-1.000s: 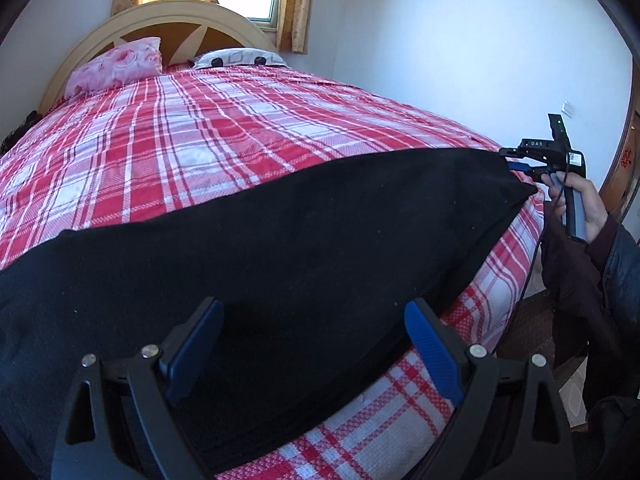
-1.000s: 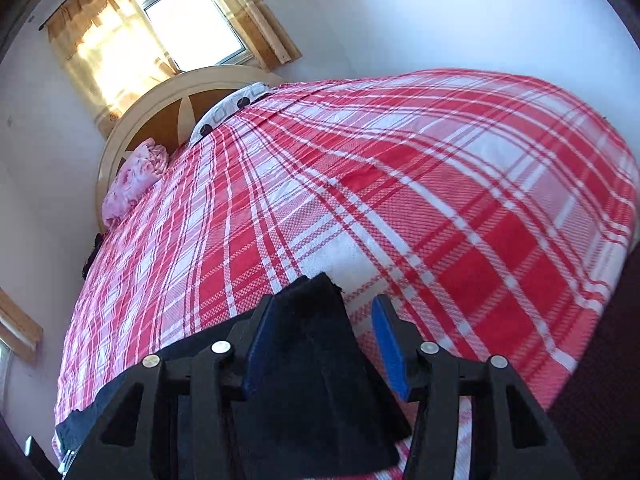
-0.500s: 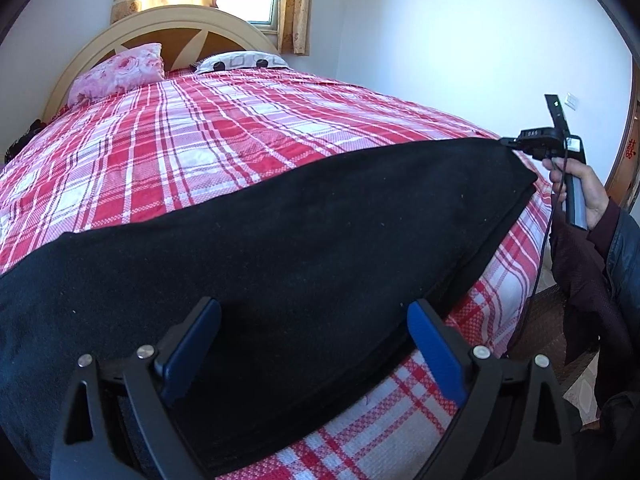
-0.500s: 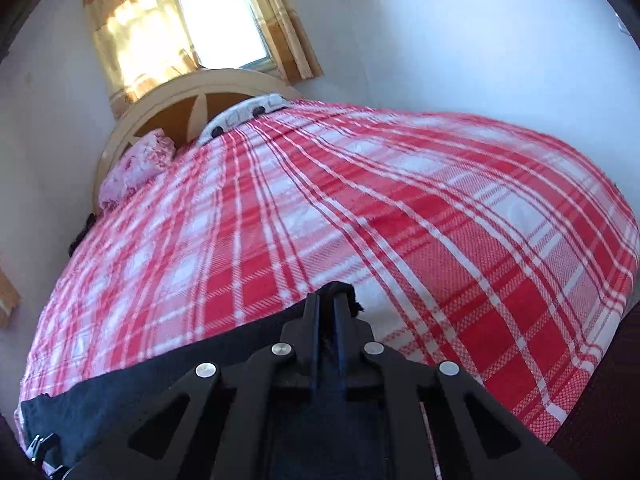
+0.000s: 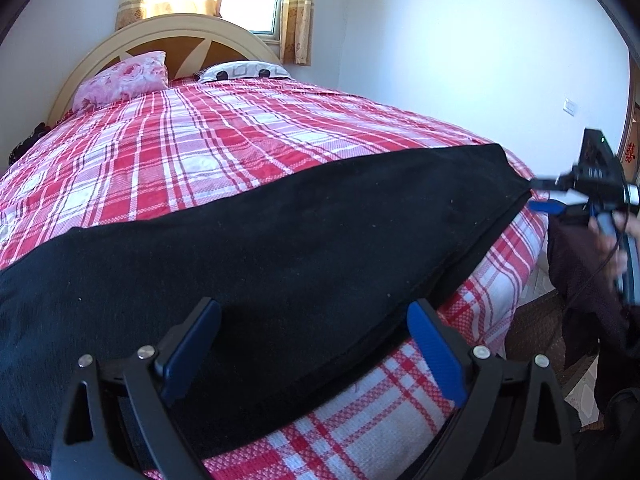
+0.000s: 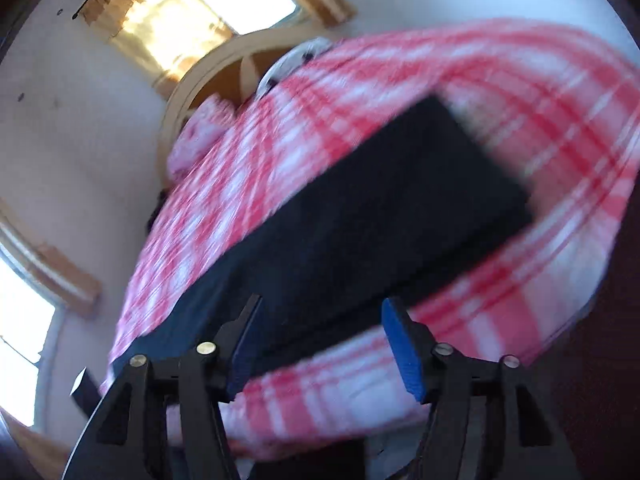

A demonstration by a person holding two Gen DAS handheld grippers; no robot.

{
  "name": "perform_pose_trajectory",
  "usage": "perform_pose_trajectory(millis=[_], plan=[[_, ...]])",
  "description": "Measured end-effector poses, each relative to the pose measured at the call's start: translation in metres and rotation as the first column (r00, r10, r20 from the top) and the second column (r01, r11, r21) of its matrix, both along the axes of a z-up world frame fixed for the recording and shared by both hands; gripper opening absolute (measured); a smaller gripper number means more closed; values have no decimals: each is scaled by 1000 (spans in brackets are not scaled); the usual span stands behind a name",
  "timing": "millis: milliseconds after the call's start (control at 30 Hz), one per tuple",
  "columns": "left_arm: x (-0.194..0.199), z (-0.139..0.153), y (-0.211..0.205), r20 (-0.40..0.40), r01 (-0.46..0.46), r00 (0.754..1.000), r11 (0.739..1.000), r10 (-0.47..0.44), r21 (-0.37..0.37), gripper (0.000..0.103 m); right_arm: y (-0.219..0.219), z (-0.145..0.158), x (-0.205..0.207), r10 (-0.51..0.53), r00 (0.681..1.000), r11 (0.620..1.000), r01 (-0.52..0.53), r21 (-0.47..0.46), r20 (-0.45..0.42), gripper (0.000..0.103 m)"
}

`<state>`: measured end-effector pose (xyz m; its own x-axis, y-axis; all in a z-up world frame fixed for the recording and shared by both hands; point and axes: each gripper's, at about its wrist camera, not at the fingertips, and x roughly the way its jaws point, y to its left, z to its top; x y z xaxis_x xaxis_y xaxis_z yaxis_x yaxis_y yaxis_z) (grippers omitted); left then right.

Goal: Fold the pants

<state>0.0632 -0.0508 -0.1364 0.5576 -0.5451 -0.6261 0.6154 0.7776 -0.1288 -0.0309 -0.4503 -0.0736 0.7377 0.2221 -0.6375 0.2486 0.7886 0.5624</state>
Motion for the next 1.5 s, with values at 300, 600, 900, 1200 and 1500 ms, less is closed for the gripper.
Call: perform_pose_trajectory(millis=[300, 600, 900, 1200, 1500], plan=[[-13, 7, -15, 78, 33, 996, 999, -35, 25, 97, 61, -26, 29, 98, 995, 995, -97, 28, -22, 36], [-10, 5, -68, 77, 144, 985, 982, -154, 123, 86, -23, -10, -2, -178, 984, 980, 175, 99, 23, 34], [-9, -3, -82, 46, 162, 984, 974, -172, 159, 79, -93, -24, -13, -325, 946, 927, 320, 197, -8, 34], [-11, -2, -82, 43, 176, 982, 972, -185, 155, 46, -94, -27, -2, -305, 952, 938, 298, 178, 13, 18], [-4, 7, -68, 13, 179, 983, 980, -181, 91, 10, -83, -8, 3, -286, 955, 953, 274, 127, 83, 4]])
